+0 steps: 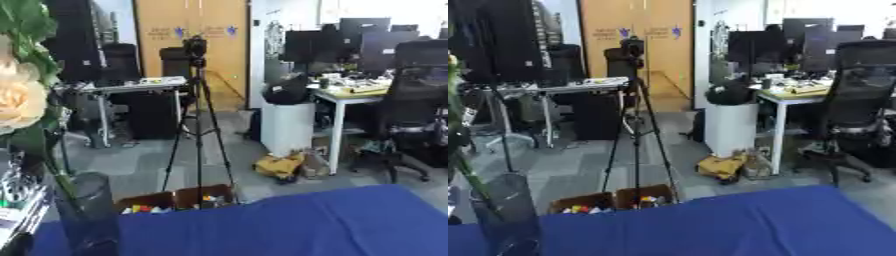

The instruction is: Arrange flowers into the vase.

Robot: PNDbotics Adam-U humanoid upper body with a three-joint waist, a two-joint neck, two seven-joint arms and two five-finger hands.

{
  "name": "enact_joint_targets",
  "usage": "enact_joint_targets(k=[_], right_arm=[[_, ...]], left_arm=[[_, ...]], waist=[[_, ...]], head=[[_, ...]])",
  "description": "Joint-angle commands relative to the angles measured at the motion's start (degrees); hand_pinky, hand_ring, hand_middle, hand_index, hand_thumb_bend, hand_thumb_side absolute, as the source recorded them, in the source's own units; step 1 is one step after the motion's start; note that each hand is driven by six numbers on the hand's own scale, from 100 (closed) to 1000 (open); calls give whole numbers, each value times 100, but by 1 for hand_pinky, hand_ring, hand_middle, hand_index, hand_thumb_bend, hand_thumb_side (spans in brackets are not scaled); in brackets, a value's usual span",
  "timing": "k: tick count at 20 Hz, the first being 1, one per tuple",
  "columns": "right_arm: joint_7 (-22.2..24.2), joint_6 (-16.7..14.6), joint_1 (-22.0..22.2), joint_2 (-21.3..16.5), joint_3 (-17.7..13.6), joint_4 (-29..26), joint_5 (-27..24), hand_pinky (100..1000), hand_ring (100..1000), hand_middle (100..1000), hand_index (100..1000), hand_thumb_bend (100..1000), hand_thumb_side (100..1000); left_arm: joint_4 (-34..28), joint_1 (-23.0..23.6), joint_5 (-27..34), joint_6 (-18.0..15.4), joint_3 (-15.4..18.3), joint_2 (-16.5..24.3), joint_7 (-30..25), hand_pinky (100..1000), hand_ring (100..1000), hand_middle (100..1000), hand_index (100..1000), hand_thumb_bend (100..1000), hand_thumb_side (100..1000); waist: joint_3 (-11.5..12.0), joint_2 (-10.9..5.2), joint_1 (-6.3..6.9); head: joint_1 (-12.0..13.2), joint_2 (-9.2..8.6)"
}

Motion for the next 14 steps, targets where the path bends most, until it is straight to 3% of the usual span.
enact_joint_targets(k=[1,8,9,10,12,14], right_arm=[[12,3,-57,-83,-19,-50,8,903,943,523,768,281,542],[12,2,-55,-80,-23,-48,7,903,943,523,768,281,542],[13,4,-57,-81,-22,-47,7,903,943,523,768,279,543],[16,15,-68,-89,-20,-39,7,904,943,523,769,276,543],[22,32,-74,-92,-22,-24,3,904,943,523,769,276,543],[24,37,-73,-90,-27,-19,0,904,943,523,769,276,543]], left_arm=[[138,-164,-268,286,-68,85,-277,100,100,100,100,833,329],[-143,-188,-607,854,112,51,-559,100,100,100,100,833,329],[-121,-164,-642,906,83,53,-591,100,100,100,100,855,375],[-40,-110,-707,981,5,53,-657,262,193,163,352,753,544],[113,-111,-891,1172,-178,53,-841,265,196,166,356,749,546],[83,-132,-1095,1379,-159,38,-1045,267,199,169,358,746,549]], waist=[[11,-2,66],[17,-3,62],[22,-5,66],[21,-12,88],[28,-27,98],[34,-31,98]], head=[[-34,34],[-42,37],[-27,76],[168,309],[334,506],[377,559]])
